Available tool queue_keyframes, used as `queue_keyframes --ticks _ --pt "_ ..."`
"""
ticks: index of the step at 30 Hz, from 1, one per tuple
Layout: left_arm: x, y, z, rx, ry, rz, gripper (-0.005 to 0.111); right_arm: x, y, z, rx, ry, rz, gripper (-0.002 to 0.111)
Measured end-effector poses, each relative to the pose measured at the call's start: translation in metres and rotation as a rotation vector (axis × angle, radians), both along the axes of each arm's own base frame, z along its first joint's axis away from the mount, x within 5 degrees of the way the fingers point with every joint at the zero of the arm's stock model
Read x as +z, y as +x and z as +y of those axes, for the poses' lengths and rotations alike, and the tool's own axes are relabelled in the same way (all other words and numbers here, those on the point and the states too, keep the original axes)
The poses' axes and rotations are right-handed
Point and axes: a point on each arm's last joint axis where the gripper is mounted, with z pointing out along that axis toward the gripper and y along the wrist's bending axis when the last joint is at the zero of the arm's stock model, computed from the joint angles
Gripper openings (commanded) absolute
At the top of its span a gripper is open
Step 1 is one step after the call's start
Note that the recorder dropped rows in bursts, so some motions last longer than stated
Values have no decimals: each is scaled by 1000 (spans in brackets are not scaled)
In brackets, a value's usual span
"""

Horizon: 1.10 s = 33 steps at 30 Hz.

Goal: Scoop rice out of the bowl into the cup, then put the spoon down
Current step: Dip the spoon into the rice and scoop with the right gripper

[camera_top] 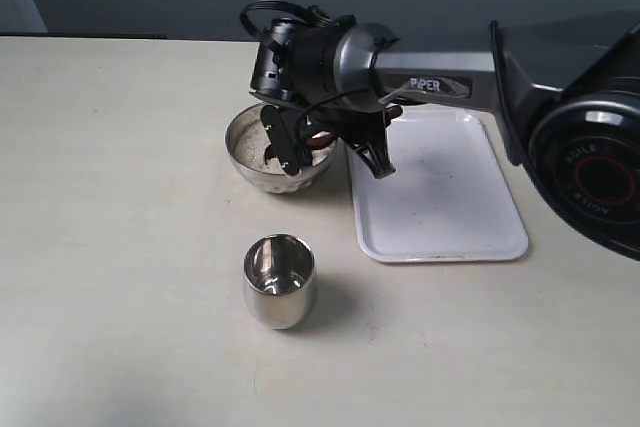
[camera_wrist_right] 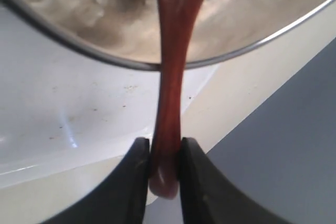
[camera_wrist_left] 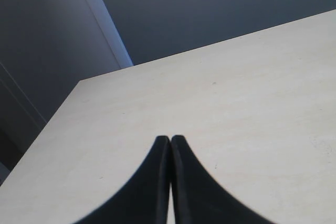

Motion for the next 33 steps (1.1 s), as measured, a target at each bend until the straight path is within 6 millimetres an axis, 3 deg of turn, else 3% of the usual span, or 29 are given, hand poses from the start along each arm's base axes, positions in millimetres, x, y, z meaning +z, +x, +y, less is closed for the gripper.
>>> queue_keyframes --ticks 9,33 --pt "0 0 0 0 0 0 1 19 14 -4 -95 107 46 -1" --pt "0 0 0 0 0 0 1 23 8 -10 -159 143 158 -1"
